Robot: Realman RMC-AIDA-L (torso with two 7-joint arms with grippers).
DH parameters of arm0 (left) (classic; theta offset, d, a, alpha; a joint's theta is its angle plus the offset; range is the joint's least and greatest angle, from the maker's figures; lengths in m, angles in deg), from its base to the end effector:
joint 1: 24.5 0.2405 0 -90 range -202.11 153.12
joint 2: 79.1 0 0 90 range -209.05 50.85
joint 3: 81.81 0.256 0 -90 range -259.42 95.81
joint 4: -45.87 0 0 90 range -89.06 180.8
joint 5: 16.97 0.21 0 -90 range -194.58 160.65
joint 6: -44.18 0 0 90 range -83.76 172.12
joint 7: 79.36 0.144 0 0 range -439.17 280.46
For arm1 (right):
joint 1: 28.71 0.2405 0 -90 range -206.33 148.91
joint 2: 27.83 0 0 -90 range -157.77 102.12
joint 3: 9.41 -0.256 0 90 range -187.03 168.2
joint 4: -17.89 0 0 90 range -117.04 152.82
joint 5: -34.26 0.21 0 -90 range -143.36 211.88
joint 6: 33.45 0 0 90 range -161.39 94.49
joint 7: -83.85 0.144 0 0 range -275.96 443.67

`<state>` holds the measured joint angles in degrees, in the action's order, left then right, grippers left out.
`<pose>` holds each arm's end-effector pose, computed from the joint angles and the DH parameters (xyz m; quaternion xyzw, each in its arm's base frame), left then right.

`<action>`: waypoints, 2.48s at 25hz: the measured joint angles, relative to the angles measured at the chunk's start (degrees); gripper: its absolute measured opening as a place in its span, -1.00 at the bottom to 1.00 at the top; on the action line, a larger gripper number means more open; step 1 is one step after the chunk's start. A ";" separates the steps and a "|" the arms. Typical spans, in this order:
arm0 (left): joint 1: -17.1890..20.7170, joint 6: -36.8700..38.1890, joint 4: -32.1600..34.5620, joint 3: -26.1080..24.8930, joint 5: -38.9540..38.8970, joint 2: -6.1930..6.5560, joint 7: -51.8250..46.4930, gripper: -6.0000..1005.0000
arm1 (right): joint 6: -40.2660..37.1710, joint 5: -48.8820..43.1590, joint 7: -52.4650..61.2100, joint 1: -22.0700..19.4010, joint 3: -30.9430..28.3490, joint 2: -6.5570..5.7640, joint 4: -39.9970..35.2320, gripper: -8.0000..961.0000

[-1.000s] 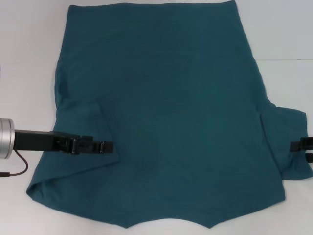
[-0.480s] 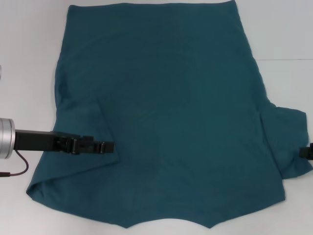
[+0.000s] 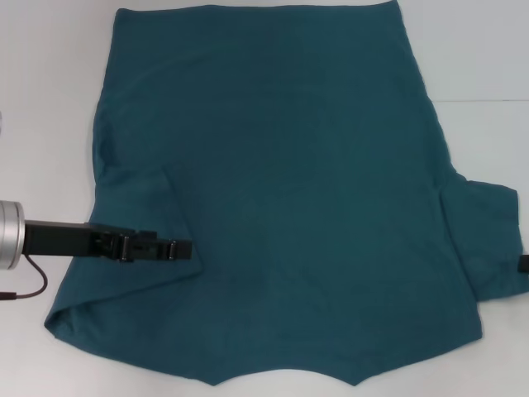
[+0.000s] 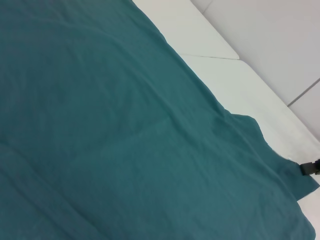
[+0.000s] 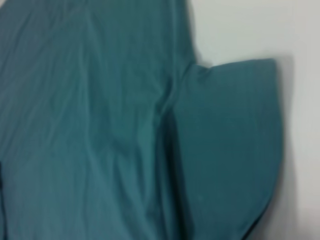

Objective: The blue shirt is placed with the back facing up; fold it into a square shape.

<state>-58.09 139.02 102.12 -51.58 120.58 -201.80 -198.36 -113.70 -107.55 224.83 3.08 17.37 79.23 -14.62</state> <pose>-0.2616 0.3381 0.0311 -0.8685 -0.4633 -0.1355 0.1127 0.3658 0.3358 0.0793 -0.6622 0.7174 0.1164 0.1824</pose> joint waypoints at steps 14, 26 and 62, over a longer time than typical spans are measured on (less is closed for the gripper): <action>0.37 0.14 0.00 -0.19 0.00 0.00 -0.14 0.83 | 2.72 -0.23 -1.15 -1.94 -0.51 -0.91 -4.99 -0.98; -0.10 0.34 0.47 -0.01 0.00 -0.16 -1.61 0.83 | 3.48 0.08 1.30 -1.86 -2.63 -1.91 -6.94 -0.98; -0.16 -0.40 0.28 -0.52 -3.16 0.00 -2.12 0.83 | 0.27 10.85 2.86 8.14 9.26 0.56 -3.82 -0.98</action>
<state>-58.25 138.62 102.40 -52.09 117.42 -201.79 -200.48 -113.42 -96.70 227.69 11.22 26.63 79.79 -18.44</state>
